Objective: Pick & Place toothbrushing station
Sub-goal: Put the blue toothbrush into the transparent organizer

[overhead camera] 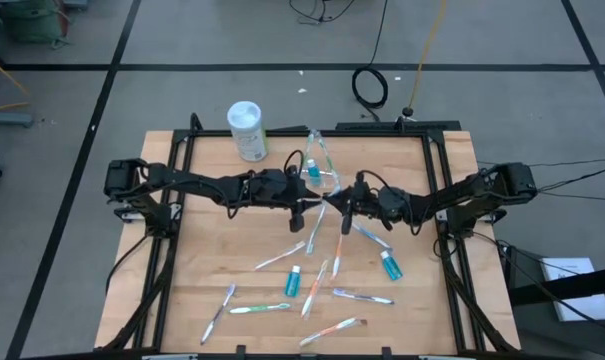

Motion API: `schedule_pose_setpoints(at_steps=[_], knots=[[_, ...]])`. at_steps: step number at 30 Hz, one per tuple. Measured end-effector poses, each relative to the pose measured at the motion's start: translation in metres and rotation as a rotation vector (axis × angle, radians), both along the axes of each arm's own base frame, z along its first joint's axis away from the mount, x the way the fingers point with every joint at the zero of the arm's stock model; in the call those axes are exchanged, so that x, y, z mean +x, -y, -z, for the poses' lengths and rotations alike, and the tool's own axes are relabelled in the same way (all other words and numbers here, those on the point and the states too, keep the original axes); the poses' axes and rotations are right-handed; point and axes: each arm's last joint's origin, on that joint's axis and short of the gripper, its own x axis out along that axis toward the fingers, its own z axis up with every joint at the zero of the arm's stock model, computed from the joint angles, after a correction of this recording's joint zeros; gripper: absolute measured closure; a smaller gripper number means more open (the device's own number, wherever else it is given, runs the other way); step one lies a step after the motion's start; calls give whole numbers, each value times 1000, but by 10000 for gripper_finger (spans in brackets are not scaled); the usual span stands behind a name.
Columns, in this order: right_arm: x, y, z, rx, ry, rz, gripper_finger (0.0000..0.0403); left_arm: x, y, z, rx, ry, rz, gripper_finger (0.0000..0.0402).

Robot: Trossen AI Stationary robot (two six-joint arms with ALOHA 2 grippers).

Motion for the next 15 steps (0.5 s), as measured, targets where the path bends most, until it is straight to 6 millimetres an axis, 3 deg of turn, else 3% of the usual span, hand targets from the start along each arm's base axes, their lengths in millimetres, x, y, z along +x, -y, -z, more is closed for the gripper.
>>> schedule_pose_setpoints(at_steps=[15], knots=[[0,1,-7,37,90,5,385,1,-3,-4,15,42,1,316]])
